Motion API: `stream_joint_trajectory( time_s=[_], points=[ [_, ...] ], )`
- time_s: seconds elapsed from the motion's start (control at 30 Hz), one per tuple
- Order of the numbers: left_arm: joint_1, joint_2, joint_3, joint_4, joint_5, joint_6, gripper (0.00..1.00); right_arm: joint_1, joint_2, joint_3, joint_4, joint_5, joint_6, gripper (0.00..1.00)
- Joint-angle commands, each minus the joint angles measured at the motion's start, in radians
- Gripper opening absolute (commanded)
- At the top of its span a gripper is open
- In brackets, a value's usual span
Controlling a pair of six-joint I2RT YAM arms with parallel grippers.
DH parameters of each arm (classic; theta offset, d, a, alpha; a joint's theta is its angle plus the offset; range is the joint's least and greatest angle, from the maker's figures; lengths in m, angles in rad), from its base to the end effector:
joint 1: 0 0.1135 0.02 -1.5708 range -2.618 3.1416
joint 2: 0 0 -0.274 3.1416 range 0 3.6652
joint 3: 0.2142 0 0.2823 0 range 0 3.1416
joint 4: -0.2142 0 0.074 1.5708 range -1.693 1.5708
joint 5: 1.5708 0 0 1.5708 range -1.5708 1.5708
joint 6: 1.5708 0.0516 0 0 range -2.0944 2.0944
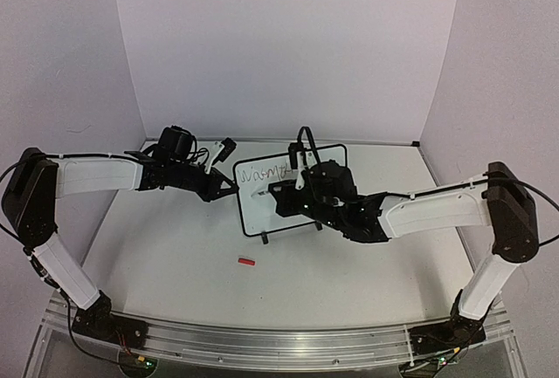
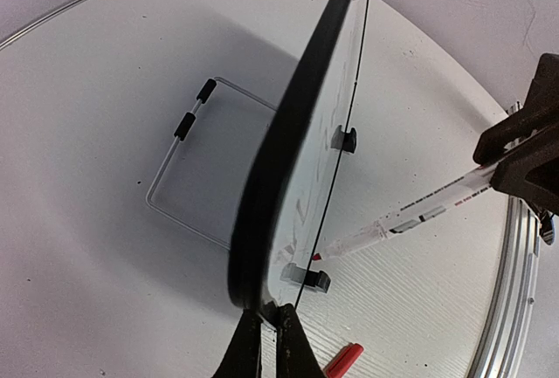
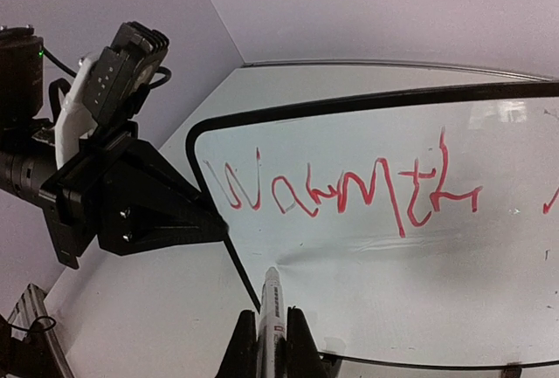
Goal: Write a sentence on the whiteboard
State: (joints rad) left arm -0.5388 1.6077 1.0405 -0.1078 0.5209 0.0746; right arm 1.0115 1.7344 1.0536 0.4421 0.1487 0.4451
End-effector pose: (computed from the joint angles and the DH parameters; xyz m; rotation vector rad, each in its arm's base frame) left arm 0.3196 -0.2210 0.2155 0.9548 2.0597 -0.8329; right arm 0.2390 0.3674 0.2273 -0.4235 1.8528 0.8869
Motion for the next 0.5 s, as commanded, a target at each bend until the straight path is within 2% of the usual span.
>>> stream_joint_trajectory(
  time_s=[0.0, 0.47],
  points=[
    [-0.001, 0.011, 0.018, -0.046, -0.052, 0.035, 0.0, 0.008, 0.016, 0.054, 0.046, 0.052, -0.027, 0.0],
    [-0.002, 0.012, 0.02, -0.046, -0.052, 0.034, 0.0, 0.008, 0.062, 0.094, -0.021, 0.042, -0.047, 0.0]
  ],
)
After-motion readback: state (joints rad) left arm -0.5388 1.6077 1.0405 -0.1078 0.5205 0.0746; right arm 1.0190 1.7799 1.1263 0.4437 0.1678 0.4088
